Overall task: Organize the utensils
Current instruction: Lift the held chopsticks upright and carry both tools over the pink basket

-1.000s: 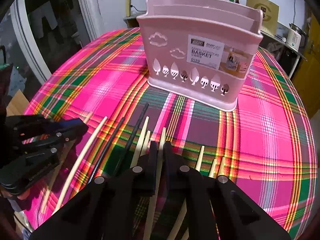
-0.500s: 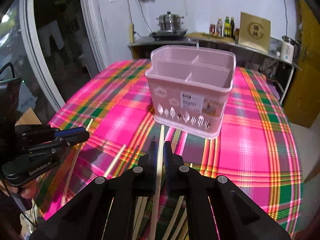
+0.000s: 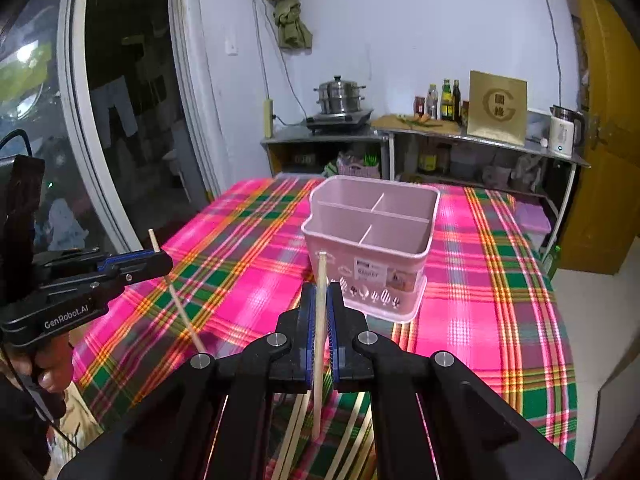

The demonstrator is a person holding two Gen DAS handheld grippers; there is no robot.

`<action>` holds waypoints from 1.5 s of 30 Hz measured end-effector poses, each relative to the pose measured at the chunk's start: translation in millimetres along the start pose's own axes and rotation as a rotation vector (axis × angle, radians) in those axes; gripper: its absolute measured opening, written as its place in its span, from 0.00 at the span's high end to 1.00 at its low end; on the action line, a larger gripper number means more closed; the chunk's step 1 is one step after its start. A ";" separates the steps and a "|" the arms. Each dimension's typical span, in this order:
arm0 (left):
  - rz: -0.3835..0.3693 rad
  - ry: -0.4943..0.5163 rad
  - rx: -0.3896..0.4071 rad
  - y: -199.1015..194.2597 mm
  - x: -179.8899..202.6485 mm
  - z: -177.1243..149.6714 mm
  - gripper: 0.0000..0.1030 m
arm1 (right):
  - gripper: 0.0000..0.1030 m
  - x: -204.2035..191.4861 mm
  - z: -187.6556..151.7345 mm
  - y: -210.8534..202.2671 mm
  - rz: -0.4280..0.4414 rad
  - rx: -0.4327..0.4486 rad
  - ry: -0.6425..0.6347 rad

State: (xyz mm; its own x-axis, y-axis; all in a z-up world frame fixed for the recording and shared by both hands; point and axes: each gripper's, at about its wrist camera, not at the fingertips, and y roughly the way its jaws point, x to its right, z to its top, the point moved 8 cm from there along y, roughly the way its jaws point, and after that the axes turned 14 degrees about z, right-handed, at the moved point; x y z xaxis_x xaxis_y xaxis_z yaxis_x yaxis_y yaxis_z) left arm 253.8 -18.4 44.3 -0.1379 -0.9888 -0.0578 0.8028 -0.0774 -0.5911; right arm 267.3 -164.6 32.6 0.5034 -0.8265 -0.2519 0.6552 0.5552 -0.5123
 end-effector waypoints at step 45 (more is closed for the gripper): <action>-0.045 -0.079 0.026 131.5 18.7 128.2 0.94 | 0.95 78.6 116.4 80.1 0.007 0.166 0.079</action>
State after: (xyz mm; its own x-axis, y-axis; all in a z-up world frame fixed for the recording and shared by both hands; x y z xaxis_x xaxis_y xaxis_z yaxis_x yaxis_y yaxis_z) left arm 431.2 -63.4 68.7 -0.1288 -0.9912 0.0321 0.8116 -0.1239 -0.5709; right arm 424.9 -174.2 67.3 0.4662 -0.8239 -0.3222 0.7392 0.5629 -0.3698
